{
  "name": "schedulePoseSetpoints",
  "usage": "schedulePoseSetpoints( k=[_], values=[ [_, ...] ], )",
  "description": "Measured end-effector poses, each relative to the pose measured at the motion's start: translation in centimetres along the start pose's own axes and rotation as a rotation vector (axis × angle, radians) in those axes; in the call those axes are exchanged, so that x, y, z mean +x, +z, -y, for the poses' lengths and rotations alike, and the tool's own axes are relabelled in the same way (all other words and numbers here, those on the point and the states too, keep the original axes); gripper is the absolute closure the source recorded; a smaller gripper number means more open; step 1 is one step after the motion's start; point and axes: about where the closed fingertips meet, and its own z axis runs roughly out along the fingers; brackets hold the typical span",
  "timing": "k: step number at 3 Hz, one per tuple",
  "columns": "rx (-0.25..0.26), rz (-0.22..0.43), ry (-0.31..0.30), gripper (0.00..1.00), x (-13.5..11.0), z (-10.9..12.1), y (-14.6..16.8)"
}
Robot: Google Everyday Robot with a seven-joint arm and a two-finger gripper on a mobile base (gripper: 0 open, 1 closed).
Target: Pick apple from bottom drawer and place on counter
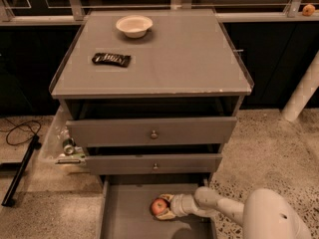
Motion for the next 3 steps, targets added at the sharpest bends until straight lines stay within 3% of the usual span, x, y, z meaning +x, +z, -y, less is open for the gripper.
schedulePoseSetpoints(
  k=[1, 2, 3],
  values=[
    [-0.009, 0.005, 0.003, 1.00, 0.0, -0.4, 0.0],
    [-0.021, 0.019, -0.012, 1.00, -1.0, -1.7, -2.1],
    [0.000, 0.039, -0.062, 1.00, -3.3, -2.8, -6.9]
  ],
)
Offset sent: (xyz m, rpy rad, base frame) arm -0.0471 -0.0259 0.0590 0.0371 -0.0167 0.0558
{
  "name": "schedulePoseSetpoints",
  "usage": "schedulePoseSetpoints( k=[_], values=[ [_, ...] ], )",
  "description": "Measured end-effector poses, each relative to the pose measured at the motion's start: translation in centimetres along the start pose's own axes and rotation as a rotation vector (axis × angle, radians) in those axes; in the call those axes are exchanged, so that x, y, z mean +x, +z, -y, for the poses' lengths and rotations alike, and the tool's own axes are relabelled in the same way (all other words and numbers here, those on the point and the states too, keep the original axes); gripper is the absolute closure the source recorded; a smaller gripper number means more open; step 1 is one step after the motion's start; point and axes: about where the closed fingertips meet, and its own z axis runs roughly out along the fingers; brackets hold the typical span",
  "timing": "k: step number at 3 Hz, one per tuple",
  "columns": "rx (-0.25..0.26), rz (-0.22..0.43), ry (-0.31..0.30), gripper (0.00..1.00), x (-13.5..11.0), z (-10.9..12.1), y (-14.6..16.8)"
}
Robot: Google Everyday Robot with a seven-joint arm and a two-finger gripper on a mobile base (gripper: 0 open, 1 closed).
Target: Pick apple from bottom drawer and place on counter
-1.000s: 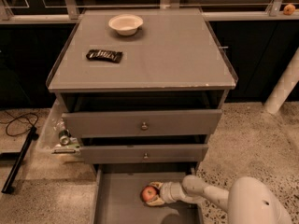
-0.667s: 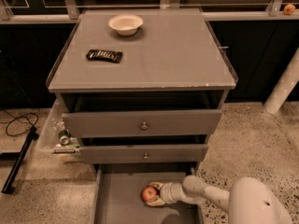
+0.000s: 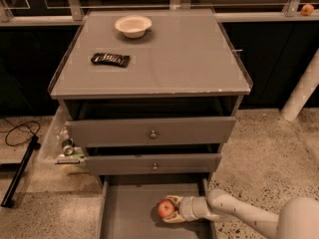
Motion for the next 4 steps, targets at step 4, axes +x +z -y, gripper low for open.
schedulePoseSetpoints(
  k=[4],
  values=[
    [0.139, 0.058, -0.176, 1.00, -13.1, 1.1, -24.4]
  ],
)
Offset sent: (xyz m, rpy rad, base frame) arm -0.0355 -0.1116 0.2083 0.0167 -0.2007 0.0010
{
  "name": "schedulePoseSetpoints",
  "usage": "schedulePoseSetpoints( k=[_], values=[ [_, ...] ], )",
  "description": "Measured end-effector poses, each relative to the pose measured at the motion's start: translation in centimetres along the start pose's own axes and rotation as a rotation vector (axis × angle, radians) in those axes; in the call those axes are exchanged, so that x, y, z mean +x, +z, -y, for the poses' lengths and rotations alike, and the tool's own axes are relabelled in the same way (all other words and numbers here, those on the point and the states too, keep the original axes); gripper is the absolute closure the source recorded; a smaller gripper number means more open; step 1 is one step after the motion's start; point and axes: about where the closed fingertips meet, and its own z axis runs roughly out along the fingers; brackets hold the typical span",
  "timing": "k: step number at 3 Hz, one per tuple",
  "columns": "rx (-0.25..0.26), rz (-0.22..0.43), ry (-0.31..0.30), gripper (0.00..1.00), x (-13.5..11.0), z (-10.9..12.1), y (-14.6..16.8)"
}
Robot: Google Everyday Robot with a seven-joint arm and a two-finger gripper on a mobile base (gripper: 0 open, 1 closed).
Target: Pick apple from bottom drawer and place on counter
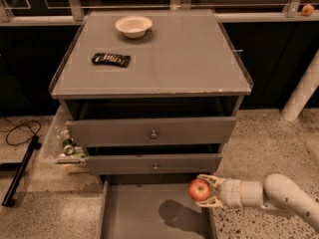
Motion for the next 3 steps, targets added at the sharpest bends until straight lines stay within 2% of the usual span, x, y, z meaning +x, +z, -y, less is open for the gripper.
schedulePoseSetpoints(
  k=[2, 3],
  values=[
    [0.011, -0.012, -0.015, 1.00, -0.9, 0.2, -1.1],
    [0.070, -0.011, -0.092, 1.00, -5.4, 2.0, -4.4]
  ],
)
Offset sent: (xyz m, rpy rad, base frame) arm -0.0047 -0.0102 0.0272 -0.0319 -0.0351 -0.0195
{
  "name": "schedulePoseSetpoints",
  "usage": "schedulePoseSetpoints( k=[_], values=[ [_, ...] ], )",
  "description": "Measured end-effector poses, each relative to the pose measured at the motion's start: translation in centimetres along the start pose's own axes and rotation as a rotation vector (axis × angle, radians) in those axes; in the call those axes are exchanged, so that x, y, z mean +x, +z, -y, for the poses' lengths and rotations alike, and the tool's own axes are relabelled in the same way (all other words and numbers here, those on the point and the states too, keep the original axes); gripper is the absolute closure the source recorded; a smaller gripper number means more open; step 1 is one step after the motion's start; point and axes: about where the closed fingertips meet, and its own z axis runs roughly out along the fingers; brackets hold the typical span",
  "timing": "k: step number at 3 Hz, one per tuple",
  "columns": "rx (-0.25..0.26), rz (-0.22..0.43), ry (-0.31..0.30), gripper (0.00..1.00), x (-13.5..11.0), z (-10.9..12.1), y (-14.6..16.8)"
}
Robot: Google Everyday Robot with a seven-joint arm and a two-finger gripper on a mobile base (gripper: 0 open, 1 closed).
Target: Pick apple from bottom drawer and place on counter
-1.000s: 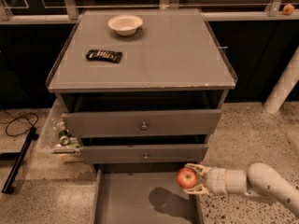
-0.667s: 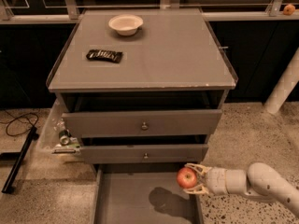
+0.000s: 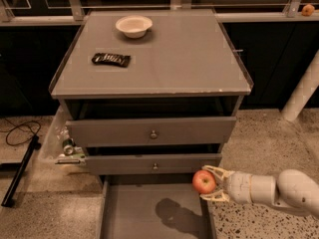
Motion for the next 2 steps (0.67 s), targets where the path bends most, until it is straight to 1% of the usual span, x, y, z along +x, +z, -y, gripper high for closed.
schedulePoseSetpoints(
  k=[1, 2],
  values=[
    [0.057, -0.017, -0.079, 1.00, -4.5, 4.9, -3.8],
    [0.069, -0.025, -0.137, 1.00, -8.6, 9.7, -6.6]
  ],
)
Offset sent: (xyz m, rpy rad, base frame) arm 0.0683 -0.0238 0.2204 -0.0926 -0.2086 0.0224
